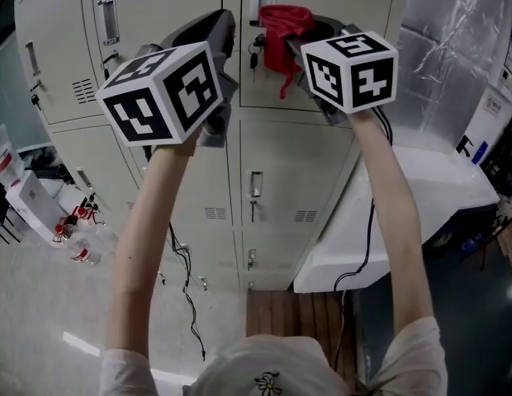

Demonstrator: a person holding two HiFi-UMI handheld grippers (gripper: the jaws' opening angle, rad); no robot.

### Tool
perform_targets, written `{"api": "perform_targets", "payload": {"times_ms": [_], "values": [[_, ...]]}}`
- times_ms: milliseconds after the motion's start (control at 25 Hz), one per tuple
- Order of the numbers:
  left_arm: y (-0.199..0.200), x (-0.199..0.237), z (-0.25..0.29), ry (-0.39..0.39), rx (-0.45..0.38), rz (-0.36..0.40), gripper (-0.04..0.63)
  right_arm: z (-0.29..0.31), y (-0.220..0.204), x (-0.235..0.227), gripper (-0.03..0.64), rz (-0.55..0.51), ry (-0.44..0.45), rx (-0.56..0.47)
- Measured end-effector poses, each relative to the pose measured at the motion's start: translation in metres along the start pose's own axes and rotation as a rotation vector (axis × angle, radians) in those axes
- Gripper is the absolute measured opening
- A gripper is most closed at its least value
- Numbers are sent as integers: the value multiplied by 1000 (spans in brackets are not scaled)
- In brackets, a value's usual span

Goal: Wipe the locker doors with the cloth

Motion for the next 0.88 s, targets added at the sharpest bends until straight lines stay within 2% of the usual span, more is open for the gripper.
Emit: {"api": "perform_targets", "payload": {"times_ms": [560,880], "values": [[-8,5,2,12,7,-14,17,12,-17,4,29,-15,-1,37],[-12,-3,9,-13,-6,-34,15,-23,-30,-23,29,-91,-84,69]]}}
Point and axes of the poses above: the fingertips, and each gripper's own axes: z forward along the fingers, x to its left, y out of its top, the point moved 9 cm from there along -z, backward along the fingers, and after that the axes turned 2 degrees about y, right-handed, at the moved point
